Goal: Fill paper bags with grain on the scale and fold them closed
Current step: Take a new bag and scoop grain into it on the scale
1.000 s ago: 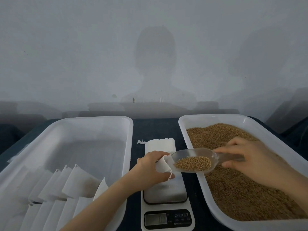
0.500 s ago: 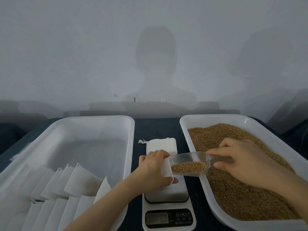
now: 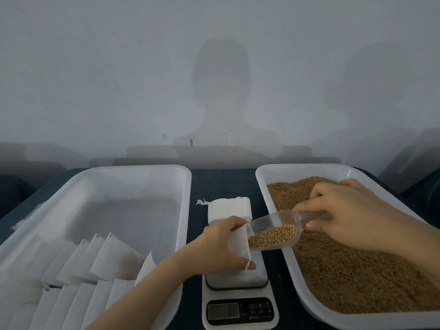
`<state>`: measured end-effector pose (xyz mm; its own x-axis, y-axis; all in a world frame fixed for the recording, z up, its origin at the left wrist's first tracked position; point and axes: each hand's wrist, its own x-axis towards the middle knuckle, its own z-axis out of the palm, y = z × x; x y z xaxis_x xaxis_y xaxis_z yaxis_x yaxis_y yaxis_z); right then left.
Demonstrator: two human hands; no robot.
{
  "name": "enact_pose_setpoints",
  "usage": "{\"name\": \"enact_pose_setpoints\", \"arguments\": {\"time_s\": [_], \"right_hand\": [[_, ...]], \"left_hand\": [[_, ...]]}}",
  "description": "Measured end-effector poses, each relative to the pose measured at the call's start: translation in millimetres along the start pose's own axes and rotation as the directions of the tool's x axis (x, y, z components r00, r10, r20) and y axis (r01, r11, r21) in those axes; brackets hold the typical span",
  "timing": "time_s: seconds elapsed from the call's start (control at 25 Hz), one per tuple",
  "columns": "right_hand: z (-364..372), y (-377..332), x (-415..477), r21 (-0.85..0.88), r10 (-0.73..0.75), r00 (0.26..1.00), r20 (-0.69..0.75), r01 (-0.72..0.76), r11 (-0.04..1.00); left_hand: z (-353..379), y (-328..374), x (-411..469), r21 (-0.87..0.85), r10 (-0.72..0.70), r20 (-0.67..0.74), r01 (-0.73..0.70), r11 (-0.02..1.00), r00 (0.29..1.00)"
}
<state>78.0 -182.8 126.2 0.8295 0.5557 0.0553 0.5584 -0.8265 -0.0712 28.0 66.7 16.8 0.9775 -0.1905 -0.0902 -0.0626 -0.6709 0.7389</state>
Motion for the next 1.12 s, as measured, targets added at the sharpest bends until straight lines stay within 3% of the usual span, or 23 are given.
{"name": "enact_pose_setpoints", "arguments": {"time_s": [0.2,0.44,0.84,1.12], "right_hand": [[-5,-7,-2,-0.029,-0.017,1.0,0.018,0.017,0.999],[-29,-33,5,-0.205,-0.092,0.991,0.1,0.111,0.972],[-62,-100,17,-0.604,-0.202,0.973,0.113,0.229,0.763],[-59,-117,15,-0.692,-0.285,0.957,0.045,0.236,0.682]], "left_hand": [[1,1,1,-0.026,0.027,-0.067,-0.029,0.999,0.997],[3,1,3,0.067,0.033,-0.109,-0.026,0.997,0.994],[1,4,3,-0.032,-0.001,-0.118,-0.003,0.999,0.993],[1,-2,6,-0.082,-0.018,-0.127,0.008,0.997,0.992]]}}
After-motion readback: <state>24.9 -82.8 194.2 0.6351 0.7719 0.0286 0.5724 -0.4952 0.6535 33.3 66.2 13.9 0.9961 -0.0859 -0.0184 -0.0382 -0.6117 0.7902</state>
